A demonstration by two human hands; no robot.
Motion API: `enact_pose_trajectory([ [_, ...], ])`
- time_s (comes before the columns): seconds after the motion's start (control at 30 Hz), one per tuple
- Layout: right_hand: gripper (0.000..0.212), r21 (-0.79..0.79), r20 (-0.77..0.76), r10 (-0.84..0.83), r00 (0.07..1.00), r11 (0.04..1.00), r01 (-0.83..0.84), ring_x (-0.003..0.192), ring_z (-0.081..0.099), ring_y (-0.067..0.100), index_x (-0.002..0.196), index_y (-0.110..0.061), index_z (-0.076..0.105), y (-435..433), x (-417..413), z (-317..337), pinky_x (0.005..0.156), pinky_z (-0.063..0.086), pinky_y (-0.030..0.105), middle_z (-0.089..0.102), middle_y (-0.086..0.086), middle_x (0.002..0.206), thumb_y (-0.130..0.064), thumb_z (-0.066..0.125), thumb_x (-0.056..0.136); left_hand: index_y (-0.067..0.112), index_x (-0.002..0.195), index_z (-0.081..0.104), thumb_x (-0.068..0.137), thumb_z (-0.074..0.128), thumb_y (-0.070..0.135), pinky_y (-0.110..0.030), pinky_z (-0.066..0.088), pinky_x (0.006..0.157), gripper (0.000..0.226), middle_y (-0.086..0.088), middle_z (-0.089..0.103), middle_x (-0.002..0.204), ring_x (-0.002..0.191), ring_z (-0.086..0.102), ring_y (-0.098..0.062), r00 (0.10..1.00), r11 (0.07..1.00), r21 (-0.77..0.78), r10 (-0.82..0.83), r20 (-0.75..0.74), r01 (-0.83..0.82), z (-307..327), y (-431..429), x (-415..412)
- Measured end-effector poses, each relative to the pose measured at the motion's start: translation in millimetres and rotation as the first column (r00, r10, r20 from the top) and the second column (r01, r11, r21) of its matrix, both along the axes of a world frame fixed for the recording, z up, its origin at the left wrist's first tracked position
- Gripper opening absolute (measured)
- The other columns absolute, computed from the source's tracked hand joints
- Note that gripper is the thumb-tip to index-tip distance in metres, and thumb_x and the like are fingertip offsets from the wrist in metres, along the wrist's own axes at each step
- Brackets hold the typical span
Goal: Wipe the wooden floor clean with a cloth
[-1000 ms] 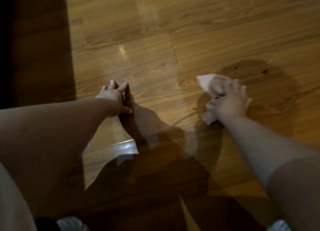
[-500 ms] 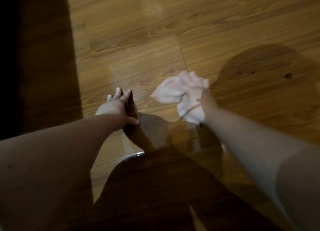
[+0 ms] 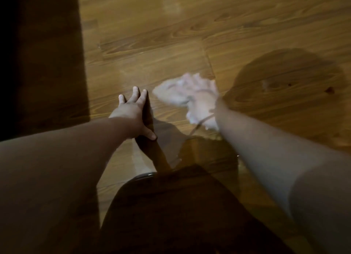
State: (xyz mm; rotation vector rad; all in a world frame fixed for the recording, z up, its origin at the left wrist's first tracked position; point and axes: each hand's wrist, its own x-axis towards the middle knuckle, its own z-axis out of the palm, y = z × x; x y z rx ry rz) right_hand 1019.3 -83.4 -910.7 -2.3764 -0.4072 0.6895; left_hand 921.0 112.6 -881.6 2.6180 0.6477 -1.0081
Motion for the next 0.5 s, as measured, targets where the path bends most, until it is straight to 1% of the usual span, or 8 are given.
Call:
enact_pose_trajectory([
  [0.07, 0.072, -0.138, 0.17, -0.128, 0.977, 0.979, 0.153, 0.145, 0.017, 0.029, 0.149, -0.016, 0.031, -32.3, 29.2, 5.2, 0.113, 0.021, 0.035, 0.018, 0.012, 0.159, -0.016, 0.063, 0.085, 0.034, 0.15, -0.012, 0.046, 0.093, 0.041, -0.053, 0.022, 0.113, 0.148, 0.013, -0.025, 0.155, 0.144, -0.015, -0.033, 0.999, 1.0, -0.012, 0.024, 0.022, -0.024, -1.7, 1.6, -2.8],
  [0.13, 0.066, -0.207, 0.287, -0.332, 0.898, 0.894, 0.397, 0.147, 0.01, 0.027, 0.147, -0.028, 0.034, -70.1, 60.6, 9.9, 0.117, 0.012, 0.045, 0.013, 0.007, 0.161, -0.021, 0.059, 0.086, 0.034, 0.15, -0.011, 0.046, 0.093, 0.042, -0.052, 0.022, 0.113, 0.148, 0.014, -0.024, 0.156, 0.145, -0.016, -0.031, 0.999, 0.999, -0.021, 0.027, 0.036, -0.026, -3.0, 2.6, -4.9],
  [0.2, 0.064, -0.201, 0.223, -0.576, 0.786, 0.762, 0.616, 0.149, 0.002, 0.024, 0.148, -0.036, 0.03, -75.1, 66.7, 9.4, 0.118, 0.005, 0.047, 0.004, 0.001, 0.162, -0.02, 0.054, 0.091, 0.034, 0.151, -0.009, 0.046, 0.092, 0.044, -0.05, 0.022, 0.113, 0.147, 0.015, -0.022, 0.156, 0.145, -0.015, -0.03, 0.998, 1.0, -0.021, 0.02, 0.054, -0.019, -2.8, 4.0, -7.5],
  [0.23, 0.065, -0.237, 0.223, -0.59, 0.776, 0.739, 0.63, 0.149, -0.001, 0.024, 0.15, -0.034, 0.026, -65.7, 57.0, 12.0, 0.117, 0.003, 0.047, 0.001, 0.001, 0.163, -0.022, 0.051, 0.092, 0.033, 0.151, -0.009, 0.046, 0.092, 0.046, -0.05, 0.022, 0.113, 0.146, 0.016, -0.022, 0.156, 0.145, -0.015, -0.029, 0.998, 1.0, -0.018, 0.015, 0.063, -0.014, -3.2, 4.6, -8.5],
  [0.3, 0.067, -0.272, 0.272, -0.436, 0.858, 0.821, 0.503, 0.149, -0.001, 0.026, 0.153, -0.023, 0.02, -40.8, 31.9, 1.1, 0.117, 0.001, 0.046, 0.002, 0.005, 0.163, -0.027, 0.05, 0.093, 0.033, 0.151, -0.008, 0.045, 0.091, 0.047, -0.049, 0.022, 0.113, 0.146, 0.017, -0.021, 0.156, 0.145, -0.015, -0.028, 0.997, 1.0, -0.015, 0.014, 0.07, -0.013, -4.1, 5.9, -9.7],
  [0.37, 0.064, -0.24, 0.303, -0.064, 0.951, 0.96, 0.142, 0.149, 0.0, 0.026, 0.152, -0.023, 0.024, -10.0, -5.5, -6.1, 0.118, 0.001, 0.044, 0.005, 0.007, 0.162, -0.034, 0.049, 0.094, 0.033, 0.151, -0.009, 0.045, 0.091, 0.048, -0.049, 0.021, 0.113, 0.146, 0.017, -0.022, 0.156, 0.145, -0.014, -0.028, 0.997, 1.0, -0.013, 0.014, 0.074, -0.013, -5.1, 6.1, -9.5],
  [0.43, 0.048, -0.115, 0.301, 0.226, 0.927, 0.973, -0.2, 0.149, -0.001, 0.021, 0.142, -0.037, 0.042, 7.8, -29.3, -11.0, 0.117, -0.005, 0.045, 0.009, -0.004, 0.162, -0.044, 0.046, 0.095, 0.033, 0.151, -0.008, 0.045, 0.091, 0.048, -0.049, 0.02, 0.114, 0.146, 0.016, -0.021, 0.156, 0.146, -0.014, -0.028, 0.996, 1.0, -0.002, 0.008, 0.084, -0.008, -5.9, 5.2, -9.9],
  [0.5, 0.034, -0.053, 0.264, 0.269, 0.926, 0.963, -0.264, 0.149, 0.001, 0.017, 0.126, -0.036, 0.058, 5.7, -22.1, -10.3, 0.116, -0.005, 0.044, 0.016, -0.009, 0.16, -0.042, 0.052, 0.093, 0.032, 0.151, -0.008, 0.045, 0.091, 0.049, -0.05, 0.02, 0.114, 0.146, 0.016, -0.02, 0.156, 0.146, -0.013, -0.028, 0.996, 1.0, 0.005, 0.006, 0.092, -0.007, -6.6, 5.9, -11.3],
])
